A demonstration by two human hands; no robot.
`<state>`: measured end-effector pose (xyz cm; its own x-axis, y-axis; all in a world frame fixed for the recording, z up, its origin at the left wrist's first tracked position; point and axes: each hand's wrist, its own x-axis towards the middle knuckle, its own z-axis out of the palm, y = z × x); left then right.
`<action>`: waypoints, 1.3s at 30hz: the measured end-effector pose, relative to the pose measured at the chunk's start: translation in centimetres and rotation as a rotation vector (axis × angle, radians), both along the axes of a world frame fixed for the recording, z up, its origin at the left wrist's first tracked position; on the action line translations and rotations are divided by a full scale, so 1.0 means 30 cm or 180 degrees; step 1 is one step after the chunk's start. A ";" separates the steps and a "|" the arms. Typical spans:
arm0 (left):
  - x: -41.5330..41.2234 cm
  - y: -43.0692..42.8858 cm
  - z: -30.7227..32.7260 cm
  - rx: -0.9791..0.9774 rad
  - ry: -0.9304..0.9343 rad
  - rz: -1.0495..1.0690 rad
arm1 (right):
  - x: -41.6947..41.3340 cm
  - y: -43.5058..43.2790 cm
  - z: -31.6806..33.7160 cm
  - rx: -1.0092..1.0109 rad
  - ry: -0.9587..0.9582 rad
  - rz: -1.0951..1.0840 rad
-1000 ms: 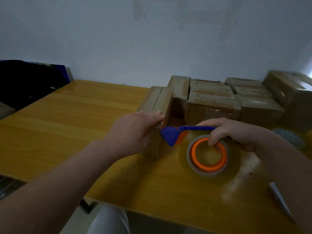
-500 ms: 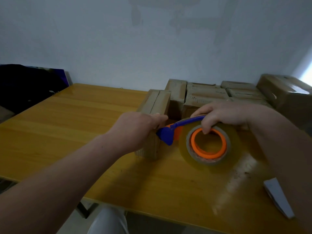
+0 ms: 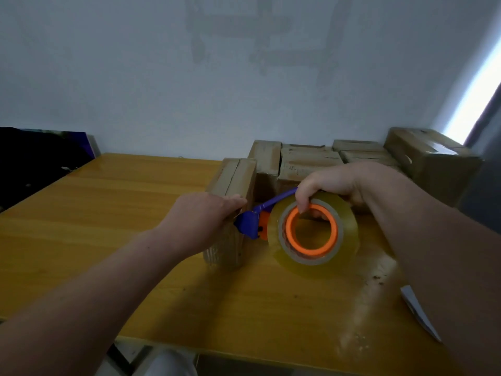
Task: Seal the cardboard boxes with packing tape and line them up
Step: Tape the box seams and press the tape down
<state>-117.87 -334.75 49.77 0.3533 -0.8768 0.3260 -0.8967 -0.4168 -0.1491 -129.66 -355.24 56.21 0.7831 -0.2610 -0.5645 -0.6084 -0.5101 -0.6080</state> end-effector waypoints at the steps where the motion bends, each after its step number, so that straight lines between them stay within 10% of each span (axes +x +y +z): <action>1: -0.002 -0.001 0.001 -0.0007 0.0001 0.0004 | -0.004 -0.002 -0.004 0.0069 -0.0003 -0.0047; 11: 0.006 0.007 -0.012 -0.0065 -0.0030 0.0100 | -0.020 0.009 -0.075 -0.0552 0.0703 0.0125; 21: 0.016 0.029 -0.022 -0.0427 0.0514 0.0068 | -0.076 0.015 -0.189 -0.2318 -0.0592 -0.0135; 31: 0.041 0.051 0.121 -0.1129 0.0793 0.0392 | -0.096 0.074 -0.369 -0.2783 -0.0140 -0.0189; 39: 0.047 0.002 0.380 -0.0318 0.0941 0.0048 | -0.048 0.146 -0.117 -0.1588 -0.2245 -0.0592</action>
